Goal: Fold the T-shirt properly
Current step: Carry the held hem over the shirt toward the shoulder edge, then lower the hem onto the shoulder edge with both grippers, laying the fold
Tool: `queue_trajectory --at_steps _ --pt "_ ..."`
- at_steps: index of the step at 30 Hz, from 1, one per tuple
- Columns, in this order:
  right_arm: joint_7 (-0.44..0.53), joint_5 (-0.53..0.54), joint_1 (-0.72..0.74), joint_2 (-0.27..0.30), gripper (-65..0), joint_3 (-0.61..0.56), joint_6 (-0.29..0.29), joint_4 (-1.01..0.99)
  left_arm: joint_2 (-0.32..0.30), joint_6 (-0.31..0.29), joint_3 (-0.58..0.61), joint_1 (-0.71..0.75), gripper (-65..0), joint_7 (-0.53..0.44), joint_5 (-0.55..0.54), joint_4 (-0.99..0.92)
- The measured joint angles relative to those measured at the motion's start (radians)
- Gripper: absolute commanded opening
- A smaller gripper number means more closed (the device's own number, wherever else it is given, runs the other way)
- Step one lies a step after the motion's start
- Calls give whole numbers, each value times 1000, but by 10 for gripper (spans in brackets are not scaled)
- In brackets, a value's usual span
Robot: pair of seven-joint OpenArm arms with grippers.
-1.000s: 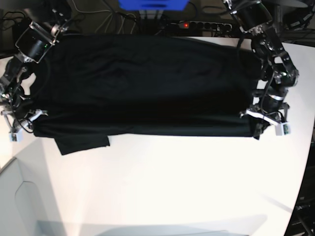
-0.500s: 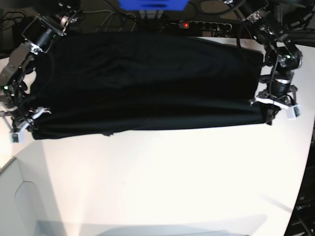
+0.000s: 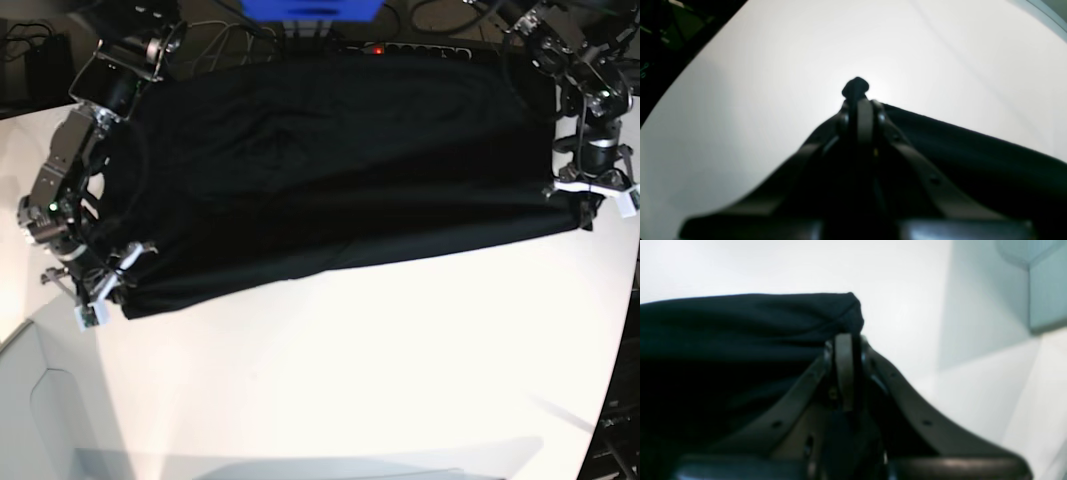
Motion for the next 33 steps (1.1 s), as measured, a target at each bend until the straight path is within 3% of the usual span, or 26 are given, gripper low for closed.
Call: queue_trajectory --at_steps 5,12,17,22,33 --pt "-5 -4 39 -3 -650 -14 0 -1 -3 0 3 -32 -649 8 -64 0" --pt "0 -4 96 -19 -650 -16 0 -98 -8 5 5 -118 -649 8 -72 -10" --pt "2 -7 140 -18 -650 -14 0 -201 -11 16 16 -198 -649 92 -66 -41" --pt "7 -8 192 -13 -650 -14 0 -272 -31 16 14 -249 -649 97 -68 -107" --pt "130 -10 207 -13 -650 -15 0 -367 -65 19 14 -307 -649 101 -3 -227"
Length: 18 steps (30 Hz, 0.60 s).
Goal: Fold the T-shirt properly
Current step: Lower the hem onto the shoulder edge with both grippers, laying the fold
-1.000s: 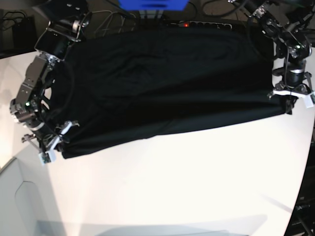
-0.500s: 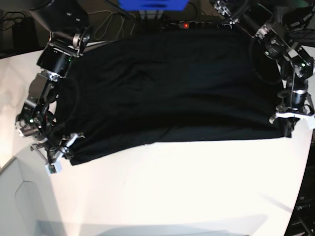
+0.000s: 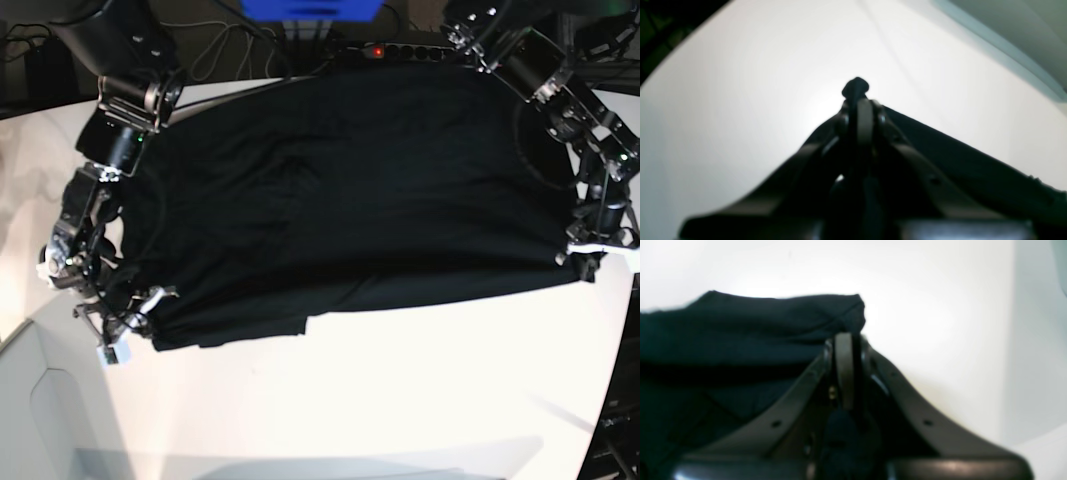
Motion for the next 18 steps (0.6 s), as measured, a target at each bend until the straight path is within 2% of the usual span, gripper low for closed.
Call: queue_trajectory --at_steps 7,12,18 --pt "31 0 -4 11 -650 -2 0 -21 -13 0 1 -66 -649 -8 -3 -71" --pt "31 0 -2 14 -650 -1 0 -21 -38 5 76 -111 -649 -10 95 -120" --pt "35 0 -2 15 -650 0 0 -21 -31 1 146 -182 -649 -12 173 -128"
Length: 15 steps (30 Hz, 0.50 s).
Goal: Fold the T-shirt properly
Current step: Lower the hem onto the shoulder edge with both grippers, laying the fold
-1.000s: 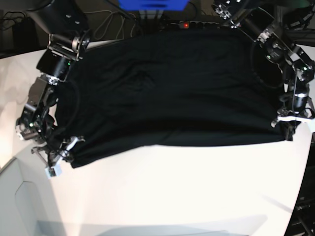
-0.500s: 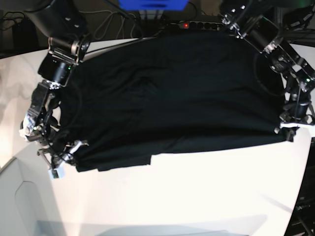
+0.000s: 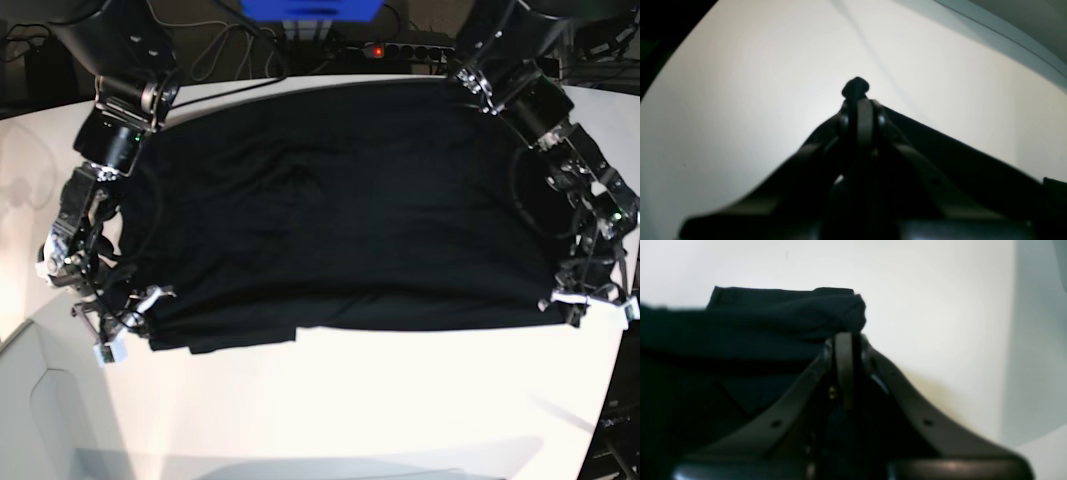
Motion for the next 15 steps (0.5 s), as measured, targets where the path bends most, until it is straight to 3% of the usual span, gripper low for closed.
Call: queue_trajectory --at_steps 8,15 --pt "29 0 25 -6 -650 2 0 0 2 2 83 -69 -649 -76 87 -61" --pt "40 8 -23 6 -650 3 0 4 10 -12 100 30 -649 -90 72 -38"
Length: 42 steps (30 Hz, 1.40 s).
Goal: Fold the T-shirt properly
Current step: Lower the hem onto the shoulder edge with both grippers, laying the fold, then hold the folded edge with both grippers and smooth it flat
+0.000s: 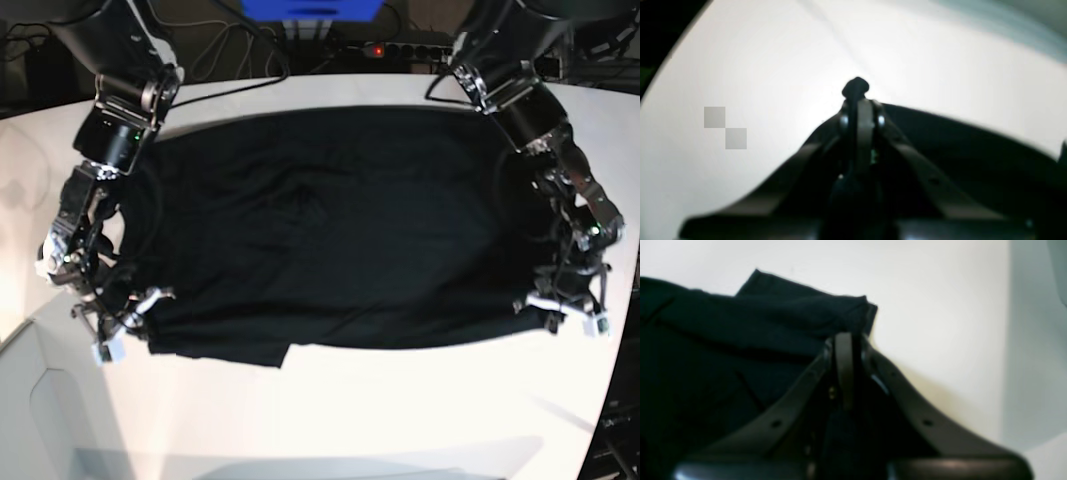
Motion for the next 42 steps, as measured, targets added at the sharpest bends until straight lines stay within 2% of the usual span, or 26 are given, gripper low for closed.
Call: queue_trajectory --at_steps 3,6,11,16,23,27,30,42 --pt "-18 -6 -53 30 -650 5 0 0 6 7 -6 80 -649 -35 10 39" --pt "-20 -2 -72 33 -650 51 -1 0 10 3 -2 152 -649 -79 0 89" --pt "-18 1 -95 48 -650 119 0 10 9 -1 -3 240 -649 -87 -4 171" --pt "-27 -3 -180 53 -650 145 0 139 12 -8 -3 307 -649 -90 -10 224" --pt "-21 98 -313 34 -650 140 0 315 42 -11 -123 332 -649 -85 -13 234" --pt "-23 129 -397 34 -650 140 1 368 40 -11 -150 351 -649 -91 -14 231" --pt "-15 161 -441 31 -650 154 0 371 42 -11 -150 388 -649 -81 -12 226" --pt "-19 151 -502 20 -650 165 0 230 54 -7 -154 425 -650 -89 2 96"
